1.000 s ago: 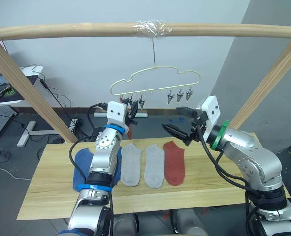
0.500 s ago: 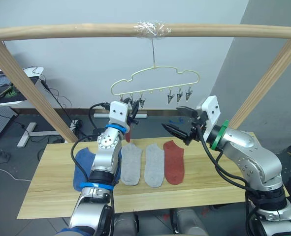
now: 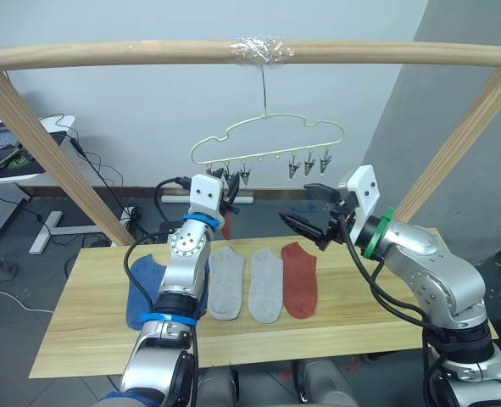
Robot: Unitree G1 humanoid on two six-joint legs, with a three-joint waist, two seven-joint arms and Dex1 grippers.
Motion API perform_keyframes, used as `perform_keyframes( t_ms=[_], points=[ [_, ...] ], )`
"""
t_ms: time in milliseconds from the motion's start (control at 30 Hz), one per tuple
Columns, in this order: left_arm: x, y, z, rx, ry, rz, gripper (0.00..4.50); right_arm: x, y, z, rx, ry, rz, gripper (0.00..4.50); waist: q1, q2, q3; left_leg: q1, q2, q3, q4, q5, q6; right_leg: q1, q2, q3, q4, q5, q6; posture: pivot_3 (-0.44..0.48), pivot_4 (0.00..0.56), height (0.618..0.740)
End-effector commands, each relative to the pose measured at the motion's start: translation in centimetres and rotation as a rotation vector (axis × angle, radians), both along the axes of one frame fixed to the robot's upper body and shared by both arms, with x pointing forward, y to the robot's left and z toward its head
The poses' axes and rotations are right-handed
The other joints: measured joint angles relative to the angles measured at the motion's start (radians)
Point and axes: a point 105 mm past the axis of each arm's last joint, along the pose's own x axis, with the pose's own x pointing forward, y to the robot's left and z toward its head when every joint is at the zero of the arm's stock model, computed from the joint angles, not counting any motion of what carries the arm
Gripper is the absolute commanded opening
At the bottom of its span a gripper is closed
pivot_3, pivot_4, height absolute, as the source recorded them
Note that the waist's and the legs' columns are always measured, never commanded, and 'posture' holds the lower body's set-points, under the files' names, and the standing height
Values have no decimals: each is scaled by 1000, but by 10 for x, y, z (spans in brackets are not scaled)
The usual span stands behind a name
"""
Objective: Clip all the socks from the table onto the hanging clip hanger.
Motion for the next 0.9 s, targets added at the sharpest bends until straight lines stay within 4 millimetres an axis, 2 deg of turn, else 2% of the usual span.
perform_keyframes(
  t_ms=[33,167,267,500,633,700,800,900],
  points=[
    [2,-2,17,-2,-58,-7,1540,-6,3,16,10,-68,16,4500,0,0,0,0,0,0,0,0,0,0,0,0,0,0,0,-152,130,740],
    [2,-2,16,-7,-53,-9,489,-6,3,16,12,-66,13,4500,0,0,0,0,0,0,0,0,0,0,0,0,0,0,0,-151,133,740],
    [2,-2,16,-8,-50,-11,13,-5,2,16,14,-63,11,4500,0,0,0,0,0,0,0,0,0,0,0,0,0,0,0,-150,137,740],
    [3,2,14,-36,-21,-11,13,-5,4,9,2,-35,10,4500,0,0,0,0,0,0,0,0,0,0,0,0,0,0,0,-141,140,740],
    [0,3,14,-156,91,-129,13,15,-1,-52,-150,103,-123,4500,-1,0,0,1,1,0,0,0,0,0,1,0,0,0,0,-132,146,740],
    [-2,3,12,-198,140,-167,13,23,-1,-68,-196,113,-149,4500,-2,0,0,1,1,0,0,0,0,0,1,0,0,0,0,-119,145,740],
    [-8,8,11,-309,232,-244,13,34,-6,-122,-407,155,-159,4500,-7,0,0,1,2,1,0,0,0,0,1,0,0,0,0,-107,147,740],
    [-13,14,11,-328,272,-263,13,45,-8,-155,-490,201,-170,4500,-13,0,0,1,2,1,-1,0,0,0,2,0,0,0,0,-94,148,740]
  ],
)
